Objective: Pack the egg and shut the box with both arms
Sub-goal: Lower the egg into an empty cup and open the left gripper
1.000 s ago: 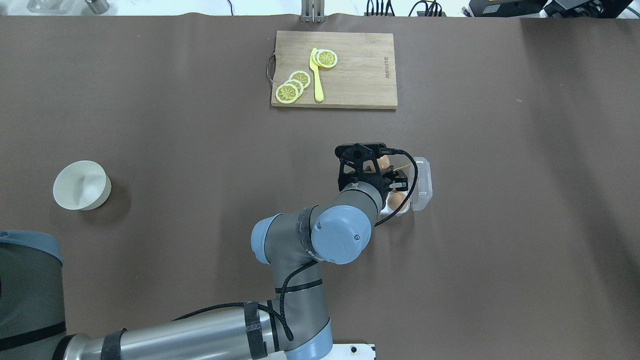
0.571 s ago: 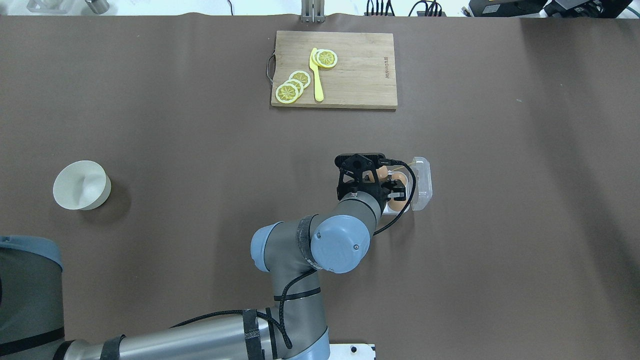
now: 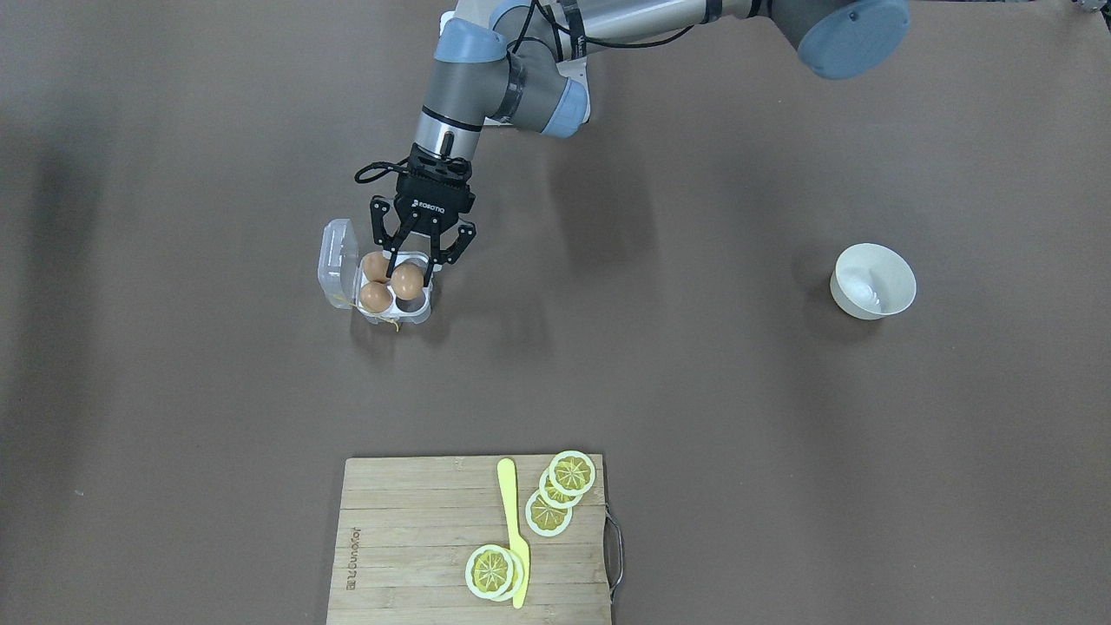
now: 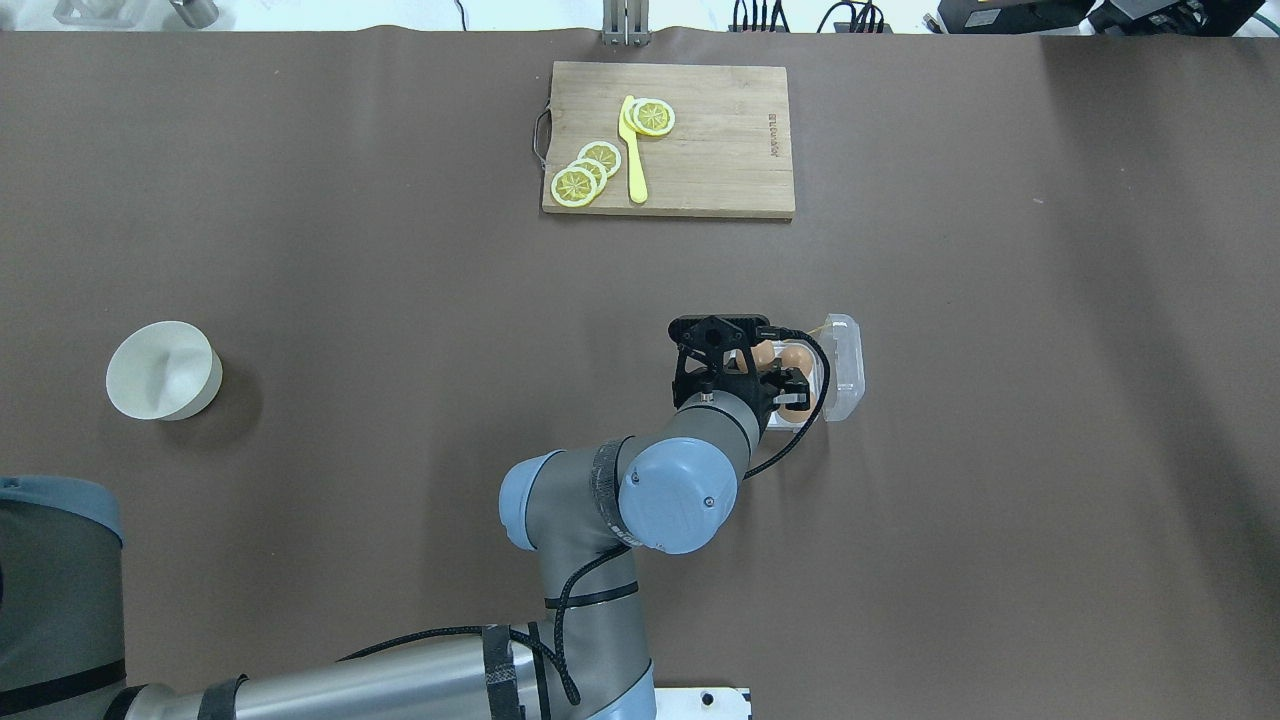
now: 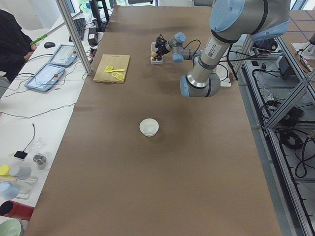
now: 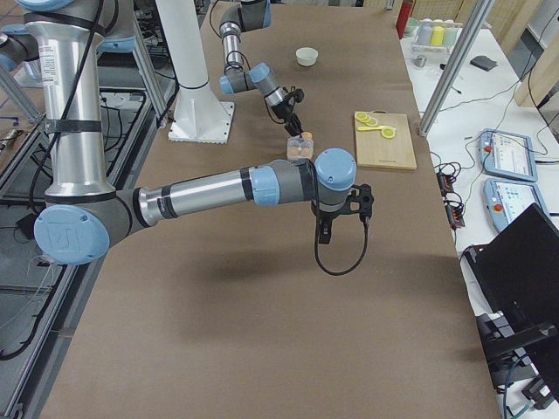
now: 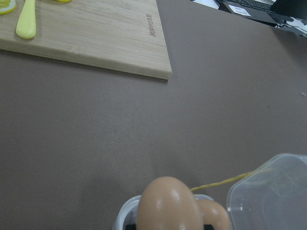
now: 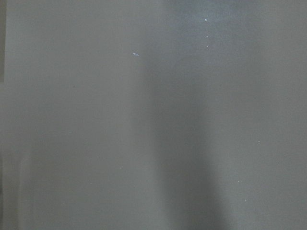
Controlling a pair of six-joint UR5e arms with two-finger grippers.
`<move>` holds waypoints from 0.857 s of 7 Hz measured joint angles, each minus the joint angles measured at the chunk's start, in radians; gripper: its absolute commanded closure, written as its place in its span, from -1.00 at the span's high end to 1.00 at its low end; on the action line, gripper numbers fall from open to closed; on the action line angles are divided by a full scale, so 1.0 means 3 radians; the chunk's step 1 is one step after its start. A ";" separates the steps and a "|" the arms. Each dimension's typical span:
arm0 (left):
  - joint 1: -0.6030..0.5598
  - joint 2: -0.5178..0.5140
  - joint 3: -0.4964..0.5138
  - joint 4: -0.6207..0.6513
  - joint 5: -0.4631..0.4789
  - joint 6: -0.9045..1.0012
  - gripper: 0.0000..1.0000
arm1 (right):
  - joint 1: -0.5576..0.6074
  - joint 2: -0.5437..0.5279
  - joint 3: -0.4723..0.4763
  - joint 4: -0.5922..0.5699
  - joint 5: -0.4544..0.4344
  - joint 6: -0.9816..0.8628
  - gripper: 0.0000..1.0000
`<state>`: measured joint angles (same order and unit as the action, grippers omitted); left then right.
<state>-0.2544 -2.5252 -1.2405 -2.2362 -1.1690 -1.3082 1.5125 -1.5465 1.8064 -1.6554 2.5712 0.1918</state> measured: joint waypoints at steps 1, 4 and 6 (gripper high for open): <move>0.0002 0.0010 -0.0011 -0.0001 -0.0003 0.0002 -0.50 | 0.0000 0.0001 -0.0001 0.0000 0.0014 0.0003 1.00; 0.0004 0.0022 -0.0039 0.0002 0.0000 0.0005 0.96 | 0.0000 0.0002 -0.0003 -0.0003 0.0032 0.0006 1.00; 0.0010 0.0023 -0.0055 0.0004 0.0013 0.0005 0.96 | 0.0000 0.0010 0.0000 -0.0004 0.0046 0.0020 1.00</move>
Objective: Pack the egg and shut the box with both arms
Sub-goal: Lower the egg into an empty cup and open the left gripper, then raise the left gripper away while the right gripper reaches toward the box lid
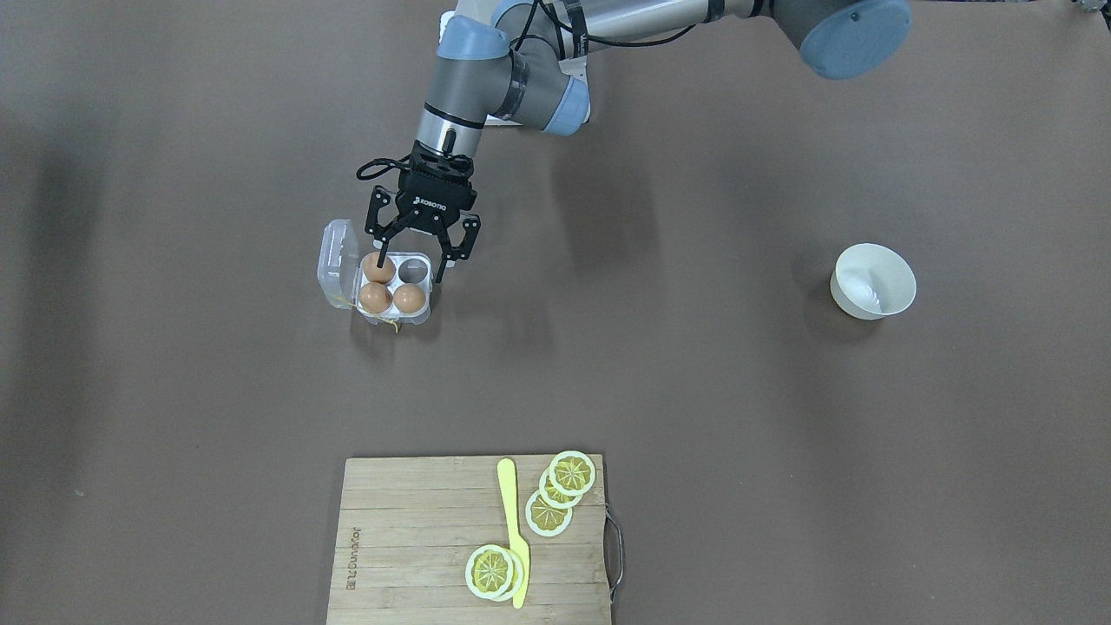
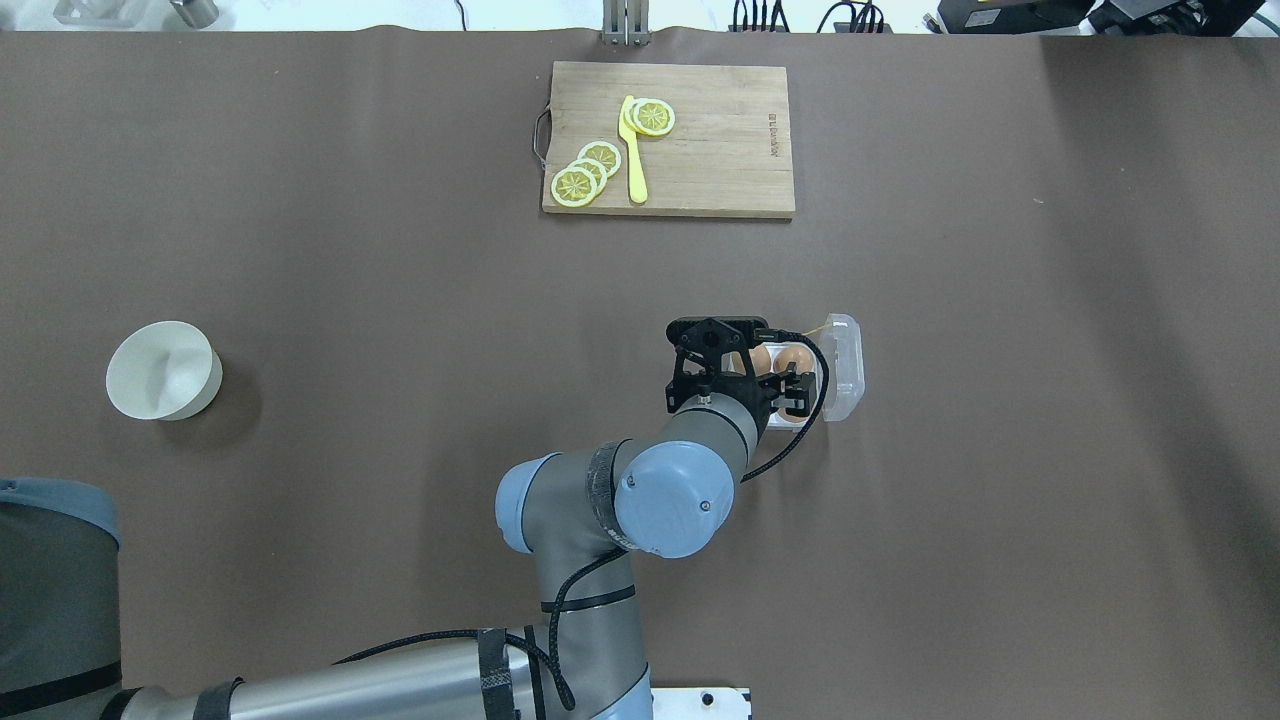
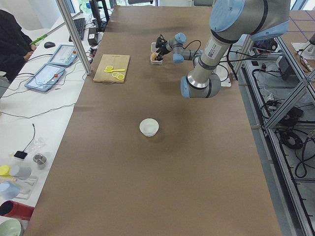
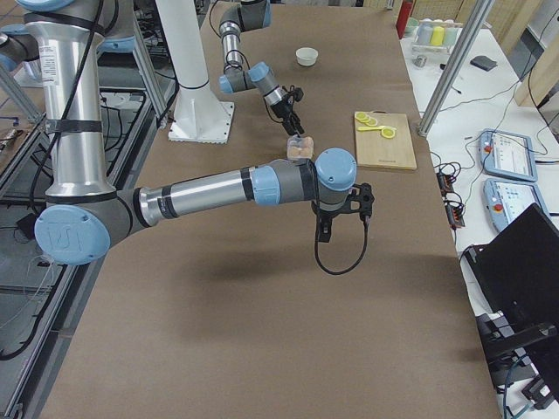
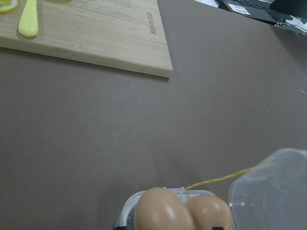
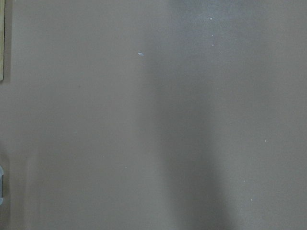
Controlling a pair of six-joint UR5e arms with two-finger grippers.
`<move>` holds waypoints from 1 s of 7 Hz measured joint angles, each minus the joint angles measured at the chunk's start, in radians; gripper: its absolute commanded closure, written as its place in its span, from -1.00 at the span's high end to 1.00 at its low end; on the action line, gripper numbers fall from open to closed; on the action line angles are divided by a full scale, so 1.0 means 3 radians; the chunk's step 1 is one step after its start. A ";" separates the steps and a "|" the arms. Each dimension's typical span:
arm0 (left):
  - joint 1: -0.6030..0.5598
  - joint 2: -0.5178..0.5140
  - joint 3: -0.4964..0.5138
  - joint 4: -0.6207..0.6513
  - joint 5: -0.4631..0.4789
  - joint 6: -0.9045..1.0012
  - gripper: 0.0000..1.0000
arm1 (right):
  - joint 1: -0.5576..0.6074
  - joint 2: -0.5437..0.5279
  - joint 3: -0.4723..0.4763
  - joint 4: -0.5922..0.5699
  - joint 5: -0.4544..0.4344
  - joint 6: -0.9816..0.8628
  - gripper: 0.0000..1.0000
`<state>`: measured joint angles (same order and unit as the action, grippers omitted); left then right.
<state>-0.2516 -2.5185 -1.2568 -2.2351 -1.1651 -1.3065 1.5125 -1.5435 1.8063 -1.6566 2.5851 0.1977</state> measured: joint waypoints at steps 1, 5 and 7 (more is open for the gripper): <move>0.0002 0.0002 -0.0021 0.0000 0.0002 -0.0001 0.96 | 0.0000 0.0012 0.0001 -0.0003 0.0002 0.0005 1.00; -0.0110 0.0078 -0.0242 0.0014 -0.0038 0.0030 0.96 | -0.0035 0.0043 0.0063 0.0010 0.0005 0.0198 1.00; -0.0369 0.0464 -0.0695 0.0086 -0.0350 0.0231 0.96 | -0.0137 0.0061 0.0191 0.0032 -0.0014 0.0369 0.79</move>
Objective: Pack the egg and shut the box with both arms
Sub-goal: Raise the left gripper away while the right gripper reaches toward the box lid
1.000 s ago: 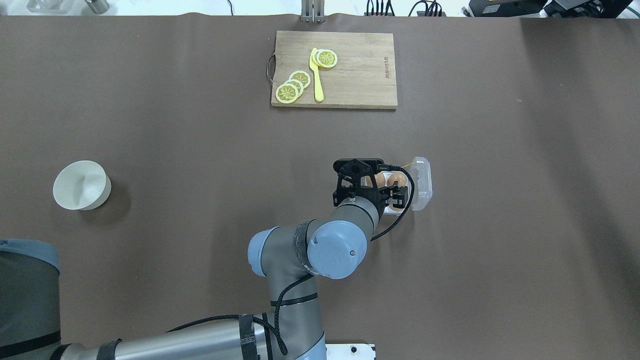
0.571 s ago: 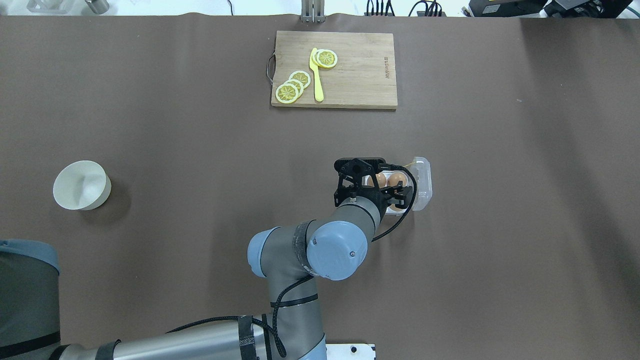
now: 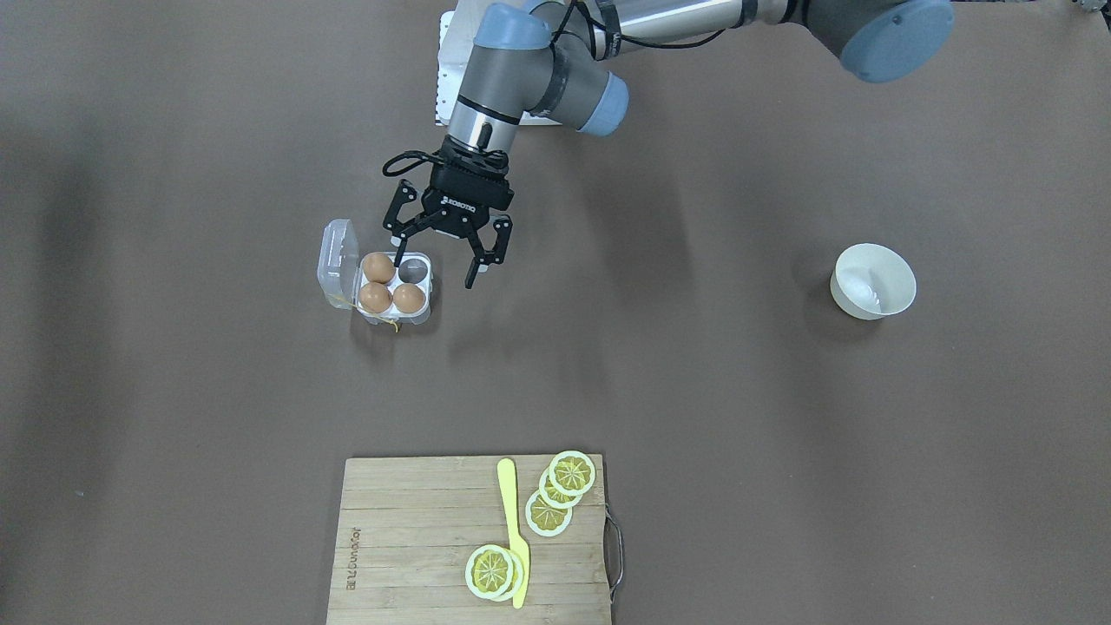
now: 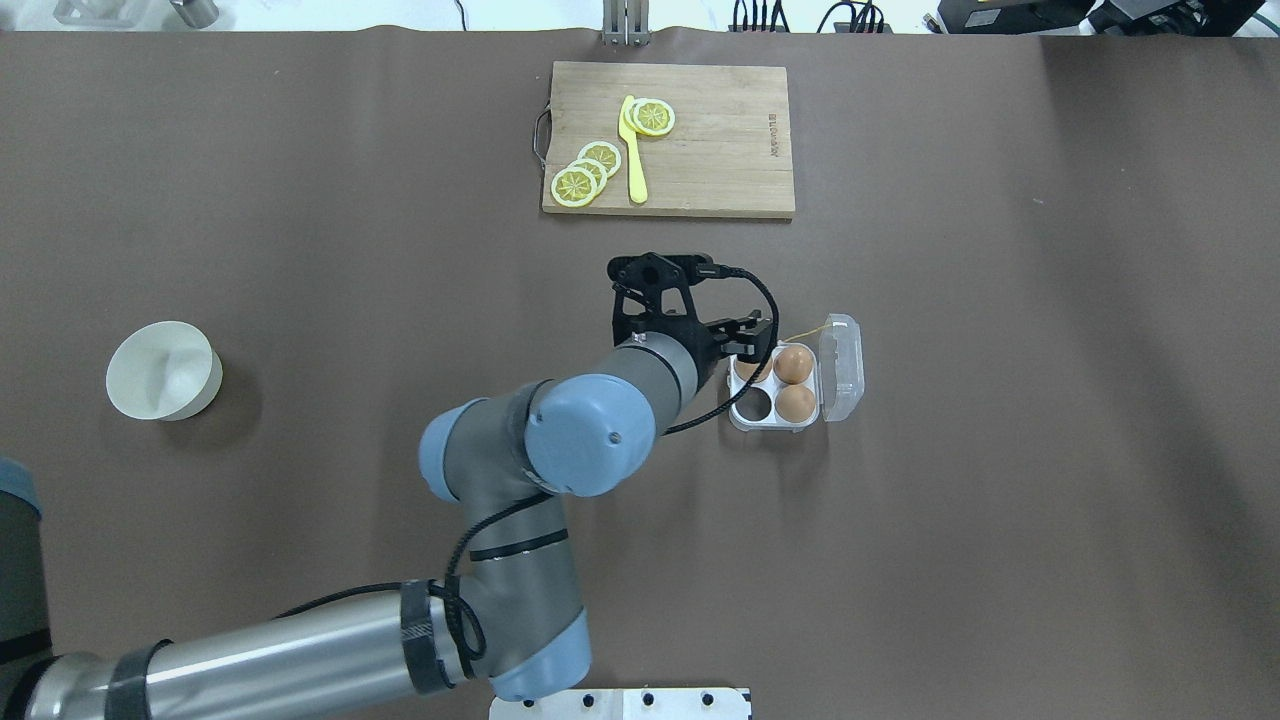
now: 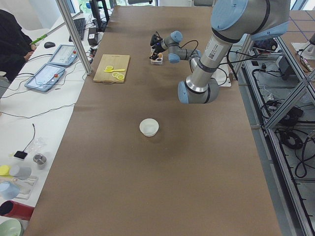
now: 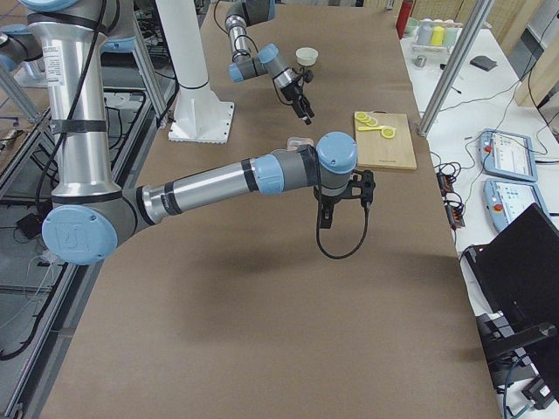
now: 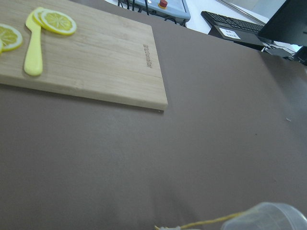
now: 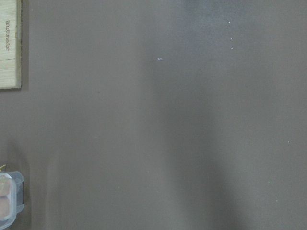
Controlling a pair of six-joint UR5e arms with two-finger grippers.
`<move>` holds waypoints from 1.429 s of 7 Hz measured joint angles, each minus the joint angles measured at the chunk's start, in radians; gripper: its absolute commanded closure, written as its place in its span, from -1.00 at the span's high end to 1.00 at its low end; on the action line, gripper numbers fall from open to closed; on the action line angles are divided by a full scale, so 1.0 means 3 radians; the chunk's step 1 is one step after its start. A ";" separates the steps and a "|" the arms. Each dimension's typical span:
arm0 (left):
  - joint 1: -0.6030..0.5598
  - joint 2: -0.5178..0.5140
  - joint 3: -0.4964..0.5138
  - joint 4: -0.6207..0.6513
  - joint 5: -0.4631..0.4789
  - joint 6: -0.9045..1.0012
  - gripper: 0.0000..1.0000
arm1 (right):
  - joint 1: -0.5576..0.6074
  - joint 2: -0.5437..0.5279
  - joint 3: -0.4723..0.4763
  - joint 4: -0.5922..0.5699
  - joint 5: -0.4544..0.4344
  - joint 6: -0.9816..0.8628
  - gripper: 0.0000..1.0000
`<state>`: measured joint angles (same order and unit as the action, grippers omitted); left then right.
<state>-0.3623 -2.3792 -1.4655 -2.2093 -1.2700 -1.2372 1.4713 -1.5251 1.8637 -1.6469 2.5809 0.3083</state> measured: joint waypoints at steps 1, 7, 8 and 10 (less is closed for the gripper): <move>-0.0177 0.0186 -0.0203 0.0098 -0.0259 0.0057 0.96 | -0.0075 0.0005 0.0051 0.0005 -0.0026 0.0029 0.47; -0.1335 0.0925 -0.1820 0.1954 -0.1914 0.0538 0.96 | -0.1383 -0.0001 -0.0465 0.2469 -0.0841 0.2297 -1.00; -0.1454 0.0987 -0.1875 0.1972 -0.2072 0.0578 0.96 | -0.1512 0.0026 -0.0729 0.3027 -0.0745 0.2528 -1.00; -0.1517 0.1039 -0.1915 0.1979 -0.2149 0.0597 0.96 | -0.1788 0.0241 -0.0906 0.3530 -0.0622 0.3226 -1.00</move>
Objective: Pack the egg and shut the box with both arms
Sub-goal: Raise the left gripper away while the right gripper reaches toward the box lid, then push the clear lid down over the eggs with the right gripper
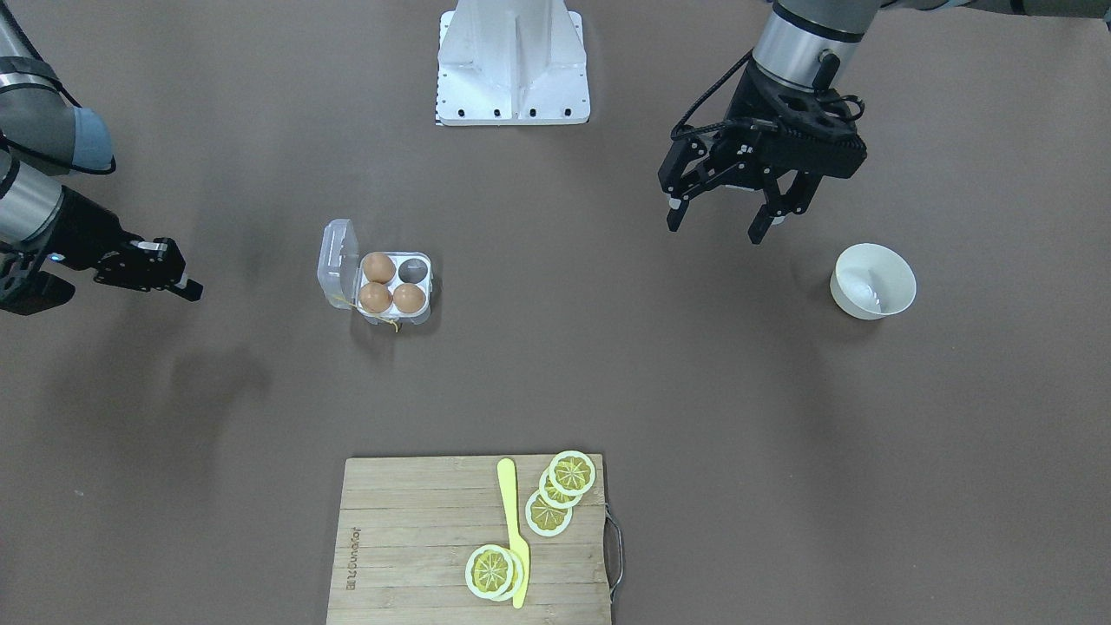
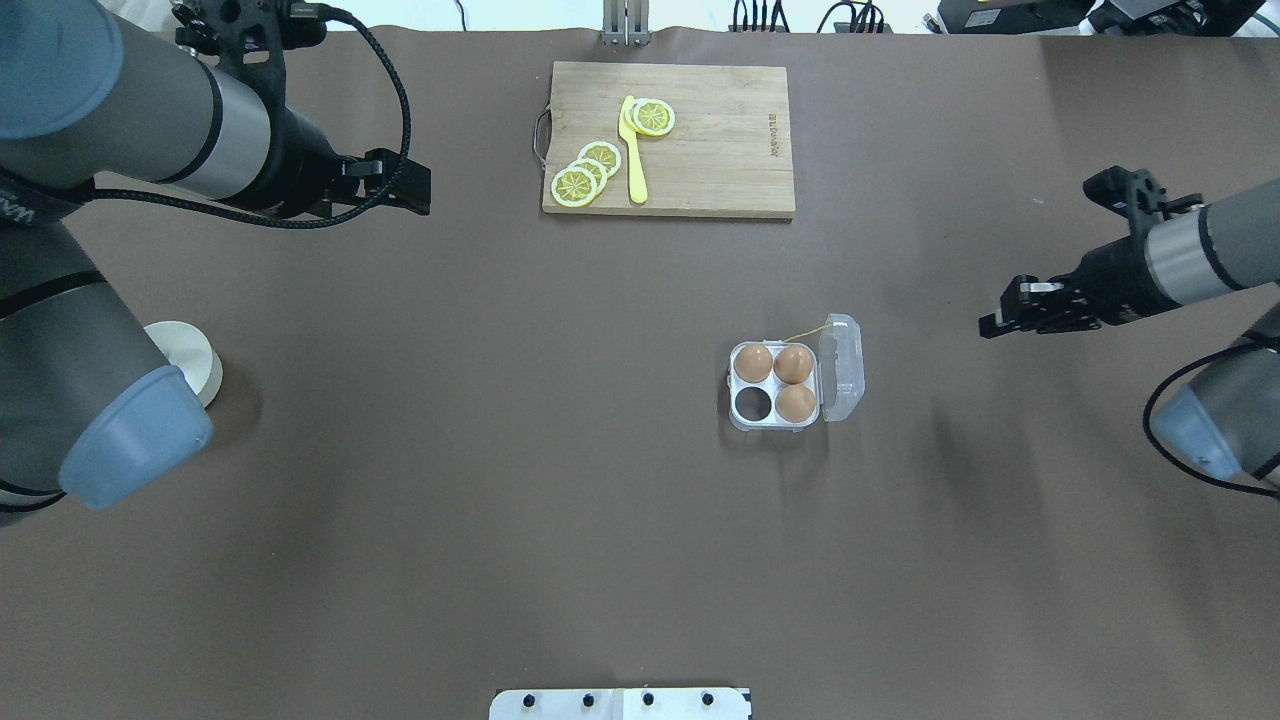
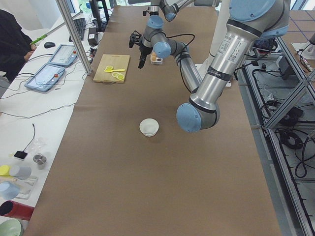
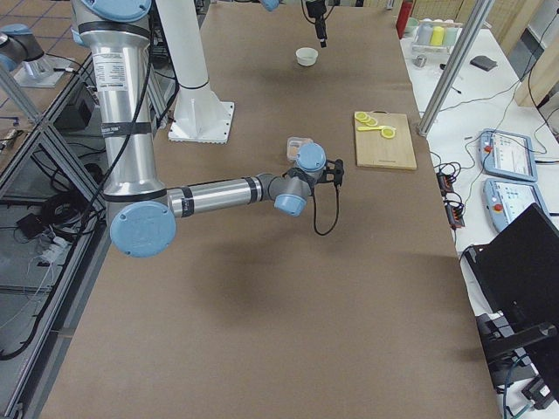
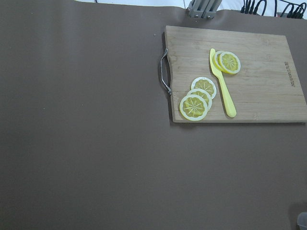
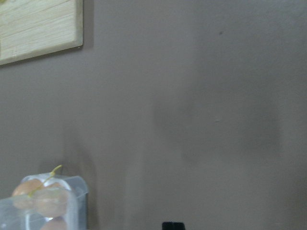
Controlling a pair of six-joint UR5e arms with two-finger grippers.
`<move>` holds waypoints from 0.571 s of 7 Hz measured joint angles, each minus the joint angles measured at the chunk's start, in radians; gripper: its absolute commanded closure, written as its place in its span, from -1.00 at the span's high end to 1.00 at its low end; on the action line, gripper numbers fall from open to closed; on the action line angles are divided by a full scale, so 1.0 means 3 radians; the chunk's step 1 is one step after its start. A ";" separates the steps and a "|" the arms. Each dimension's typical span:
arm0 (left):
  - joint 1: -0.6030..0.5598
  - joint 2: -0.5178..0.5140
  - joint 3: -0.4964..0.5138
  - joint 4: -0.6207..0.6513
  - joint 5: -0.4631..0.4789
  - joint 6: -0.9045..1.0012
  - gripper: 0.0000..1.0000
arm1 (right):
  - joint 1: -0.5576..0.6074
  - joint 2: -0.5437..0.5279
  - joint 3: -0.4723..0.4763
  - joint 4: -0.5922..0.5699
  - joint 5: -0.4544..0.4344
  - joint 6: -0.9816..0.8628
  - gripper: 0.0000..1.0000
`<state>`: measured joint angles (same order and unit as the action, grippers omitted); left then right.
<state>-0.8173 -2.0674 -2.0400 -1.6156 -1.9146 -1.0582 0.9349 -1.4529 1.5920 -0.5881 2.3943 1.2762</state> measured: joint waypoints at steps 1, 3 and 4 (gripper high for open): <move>-0.0018 0.0006 -0.0003 0.0001 -0.0011 0.0000 0.96 | -0.0185 0.0165 -0.0013 0.0059 -0.0001 0.0343 -1.00; -0.0067 0.0009 0.0001 -0.0002 -0.0023 -0.0001 0.96 | -0.0454 0.0405 -0.0030 0.0077 -0.0025 0.0731 -1.00; -0.0085 0.0009 0.0007 -0.0004 -0.0024 0.0002 0.96 | -0.0540 0.0538 -0.0046 0.0062 -0.0043 0.0827 -1.00</move>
<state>-0.8429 -2.0648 -2.0379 -1.6167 -1.9219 -1.0577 0.7730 -1.2914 1.5781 -0.5694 2.3814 1.5242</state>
